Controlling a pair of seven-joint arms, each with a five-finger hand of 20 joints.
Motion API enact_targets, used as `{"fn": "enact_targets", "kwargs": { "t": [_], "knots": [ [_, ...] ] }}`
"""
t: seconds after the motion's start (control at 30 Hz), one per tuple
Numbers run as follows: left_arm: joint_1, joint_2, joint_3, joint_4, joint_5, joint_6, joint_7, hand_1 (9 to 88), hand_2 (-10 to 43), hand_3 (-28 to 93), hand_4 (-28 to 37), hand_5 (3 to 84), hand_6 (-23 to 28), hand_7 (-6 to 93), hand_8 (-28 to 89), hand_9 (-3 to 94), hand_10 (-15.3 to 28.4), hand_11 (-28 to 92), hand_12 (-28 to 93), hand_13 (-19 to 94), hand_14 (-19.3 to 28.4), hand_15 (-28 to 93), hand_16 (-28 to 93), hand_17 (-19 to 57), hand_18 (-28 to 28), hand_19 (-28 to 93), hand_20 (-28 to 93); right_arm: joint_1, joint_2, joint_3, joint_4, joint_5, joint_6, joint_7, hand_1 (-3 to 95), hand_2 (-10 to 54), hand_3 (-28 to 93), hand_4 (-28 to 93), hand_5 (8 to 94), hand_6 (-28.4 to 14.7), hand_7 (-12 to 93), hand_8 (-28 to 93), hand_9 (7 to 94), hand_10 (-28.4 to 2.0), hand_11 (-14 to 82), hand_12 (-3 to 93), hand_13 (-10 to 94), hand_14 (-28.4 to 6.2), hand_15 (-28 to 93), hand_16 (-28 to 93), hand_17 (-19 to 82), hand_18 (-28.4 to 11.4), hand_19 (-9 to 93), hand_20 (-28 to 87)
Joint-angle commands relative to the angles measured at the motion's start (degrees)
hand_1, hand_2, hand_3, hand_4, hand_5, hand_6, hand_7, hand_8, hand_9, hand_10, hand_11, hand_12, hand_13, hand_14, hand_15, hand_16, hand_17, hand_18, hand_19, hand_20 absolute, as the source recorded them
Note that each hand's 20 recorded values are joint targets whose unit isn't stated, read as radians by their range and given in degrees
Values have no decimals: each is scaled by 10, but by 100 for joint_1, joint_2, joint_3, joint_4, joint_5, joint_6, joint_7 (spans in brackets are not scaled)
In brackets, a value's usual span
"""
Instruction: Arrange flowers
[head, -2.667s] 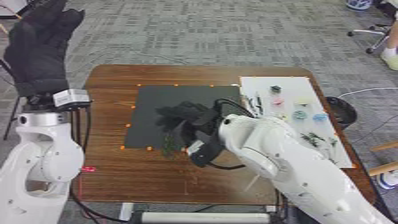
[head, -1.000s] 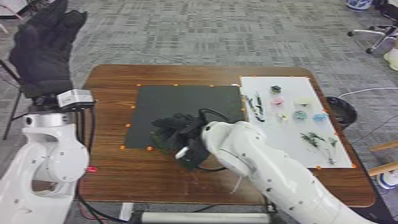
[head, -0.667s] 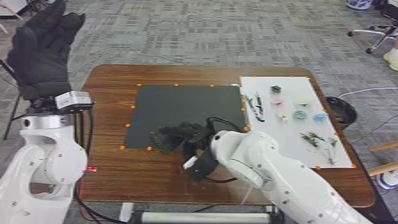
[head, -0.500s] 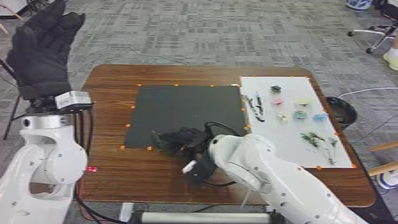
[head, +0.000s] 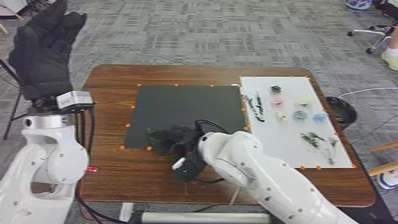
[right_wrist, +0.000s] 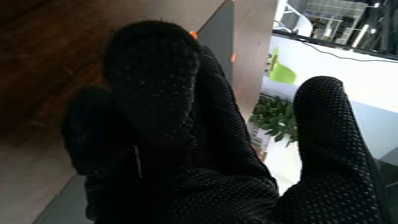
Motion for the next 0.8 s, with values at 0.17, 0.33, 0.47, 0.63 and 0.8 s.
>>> {"fn": "enact_targets", "kwargs": {
  "t": [0.17, 0.33, 0.47, 0.63, 0.8],
  "knots": [
    [-60, -75, 74, 13, -58, -13, 11, 189, -47, 718, -283, 516, 23, 145, -65, 499, 142, 224, 153, 388, 166, 192, 22, 88, 112, 66, 202, 175, -343, -8, 253, -122, 17, -74, 252, 157, 404, -75, 585, -84, 46, -55, 568, -170, 66, 75, 929, -71, 486, 296, 594, -182, 932, 473],
    [-90, -102, 122, 30, -53, -20, 27, 189, -47, 718, -283, 516, 23, 145, -66, 499, 143, 224, 153, 387, 166, 191, 22, 88, 112, 66, 202, 164, -434, -13, 329, -155, 13, -72, 251, 157, 408, -75, 585, -83, 46, -55, 568, -171, 66, 74, 929, -71, 486, 296, 594, -182, 932, 473],
    [-61, -99, 104, 14, -53, -17, 7, 189, -47, 718, -283, 516, 23, 145, -65, 499, 142, 223, 152, 388, 165, 192, 22, 88, 112, 66, 202, 178, -418, -21, 317, -120, 26, -78, 252, 157, 410, -76, 584, -83, 47, -55, 568, -169, 67, 74, 928, -72, 486, 297, 591, -182, 932, 472],
    [-10, -105, 52, -15, -63, 5, 0, 189, -47, 719, -283, 517, 23, 146, -65, 500, 141, 223, 153, 388, 165, 194, 22, 88, 112, 66, 202, 272, -350, -10, 244, 40, 85, -159, 254, 157, 408, -77, 585, -82, 48, -54, 572, -171, 68, 75, 927, -72, 486, 297, 590, -182, 932, 472],
    [-13, -82, 54, -14, -62, 46, 7, 188, -47, 719, -283, 517, 23, 145, -66, 500, 141, 223, 153, 388, 166, 194, 22, 88, 113, 66, 202, 518, -391, -50, 308, 125, 95, -394, 253, 157, 409, -76, 591, -78, 52, -54, 583, -167, 70, 76, 928, -71, 486, 296, 591, -183, 932, 472]
  ]
}}
